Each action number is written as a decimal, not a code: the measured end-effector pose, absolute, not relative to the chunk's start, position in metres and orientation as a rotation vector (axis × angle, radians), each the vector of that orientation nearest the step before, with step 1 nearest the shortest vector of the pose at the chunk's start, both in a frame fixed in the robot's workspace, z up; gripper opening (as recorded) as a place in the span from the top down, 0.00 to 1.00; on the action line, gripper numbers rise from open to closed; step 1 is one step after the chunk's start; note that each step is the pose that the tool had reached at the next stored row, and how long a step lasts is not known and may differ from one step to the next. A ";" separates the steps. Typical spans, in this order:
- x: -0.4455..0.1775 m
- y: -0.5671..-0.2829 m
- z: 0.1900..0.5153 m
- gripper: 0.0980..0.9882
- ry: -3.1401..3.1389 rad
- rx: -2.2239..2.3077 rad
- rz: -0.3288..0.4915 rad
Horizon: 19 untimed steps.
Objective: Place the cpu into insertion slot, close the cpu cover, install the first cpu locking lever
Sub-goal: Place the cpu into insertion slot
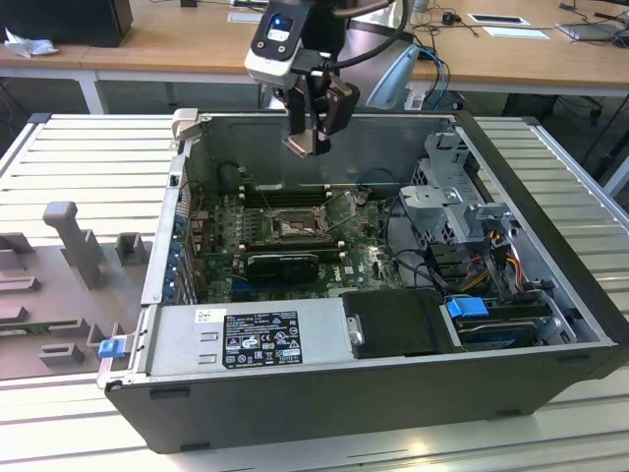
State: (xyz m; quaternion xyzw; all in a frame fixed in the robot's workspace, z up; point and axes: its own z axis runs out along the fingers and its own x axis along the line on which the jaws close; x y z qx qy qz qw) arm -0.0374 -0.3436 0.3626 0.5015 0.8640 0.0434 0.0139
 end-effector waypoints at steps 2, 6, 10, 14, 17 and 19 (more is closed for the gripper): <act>-0.037 -0.344 0.359 0.52 2.652 1.623 0.134; -0.037 -0.344 0.354 0.52 2.593 1.713 0.131; -0.037 -0.344 0.348 0.52 2.502 1.835 0.128; -0.037 -0.344 0.343 0.52 2.418 1.939 0.126; -0.037 -0.344 0.338 0.52 2.344 2.024 0.123; -0.037 -0.344 0.336 0.52 2.304 2.067 0.122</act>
